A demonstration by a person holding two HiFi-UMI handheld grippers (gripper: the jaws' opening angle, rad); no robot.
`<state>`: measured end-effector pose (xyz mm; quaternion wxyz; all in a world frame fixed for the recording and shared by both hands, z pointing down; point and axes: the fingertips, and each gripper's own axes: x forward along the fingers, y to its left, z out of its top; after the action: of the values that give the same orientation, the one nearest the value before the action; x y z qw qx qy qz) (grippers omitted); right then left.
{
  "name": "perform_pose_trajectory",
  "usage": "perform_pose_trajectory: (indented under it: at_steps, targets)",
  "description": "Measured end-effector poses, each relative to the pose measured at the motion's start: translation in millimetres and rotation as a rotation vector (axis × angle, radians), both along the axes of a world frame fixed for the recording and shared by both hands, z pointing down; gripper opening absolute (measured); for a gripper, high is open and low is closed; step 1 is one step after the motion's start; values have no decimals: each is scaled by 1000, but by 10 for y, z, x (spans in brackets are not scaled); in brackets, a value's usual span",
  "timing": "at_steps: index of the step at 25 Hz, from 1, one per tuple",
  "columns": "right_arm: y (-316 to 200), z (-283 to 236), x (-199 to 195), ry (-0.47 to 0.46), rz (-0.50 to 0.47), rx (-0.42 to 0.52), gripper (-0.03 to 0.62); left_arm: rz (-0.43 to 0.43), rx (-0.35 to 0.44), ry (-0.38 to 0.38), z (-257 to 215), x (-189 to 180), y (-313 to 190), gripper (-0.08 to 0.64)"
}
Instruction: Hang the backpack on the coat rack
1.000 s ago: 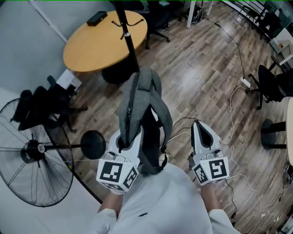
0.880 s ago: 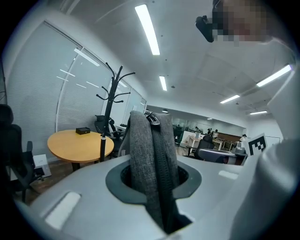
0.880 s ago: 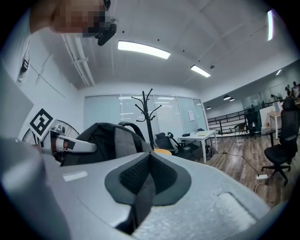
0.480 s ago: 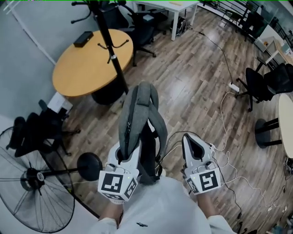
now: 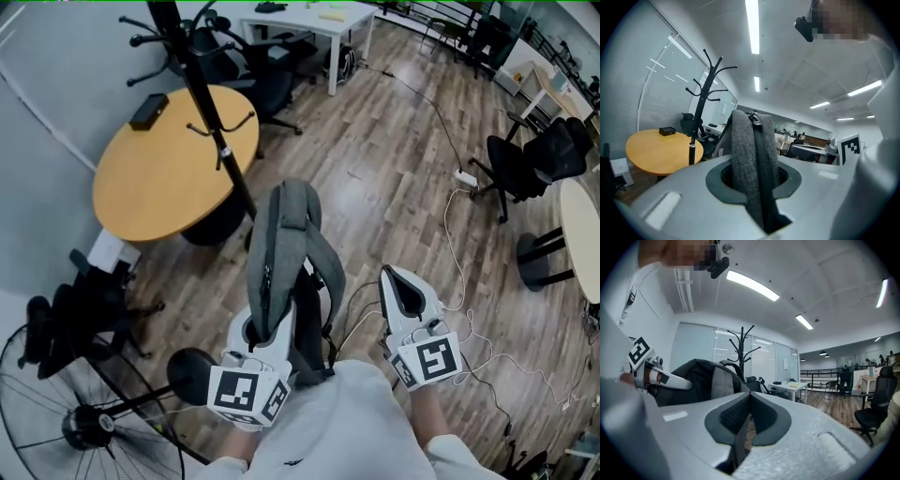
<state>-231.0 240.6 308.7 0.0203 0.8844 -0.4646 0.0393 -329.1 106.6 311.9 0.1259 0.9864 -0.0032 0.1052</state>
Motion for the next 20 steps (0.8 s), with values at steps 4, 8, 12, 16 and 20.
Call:
perform_pose_trajectory:
  at_steps: [4, 8, 12, 16, 20]
  targets:
    - [-197, 5, 34, 8, -2, 4, 2, 36, 15, 7, -49, 104, -116, 101]
    - [-352, 23, 38, -7, -11, -9, 2, 35, -3, -12, 29, 197, -287, 103]
    - [-487, 27, 156, -24, -37, -6, 2, 13, -1, -20, 28, 267, -412, 103]
    - [-600, 55, 375, -30, -80, 7, 2, -27, 8, -31, 55, 464, -486, 103]
    - [-747, 63, 597, -29, -121, 19, 2, -59, 24, -43, 85, 657, -591, 103]
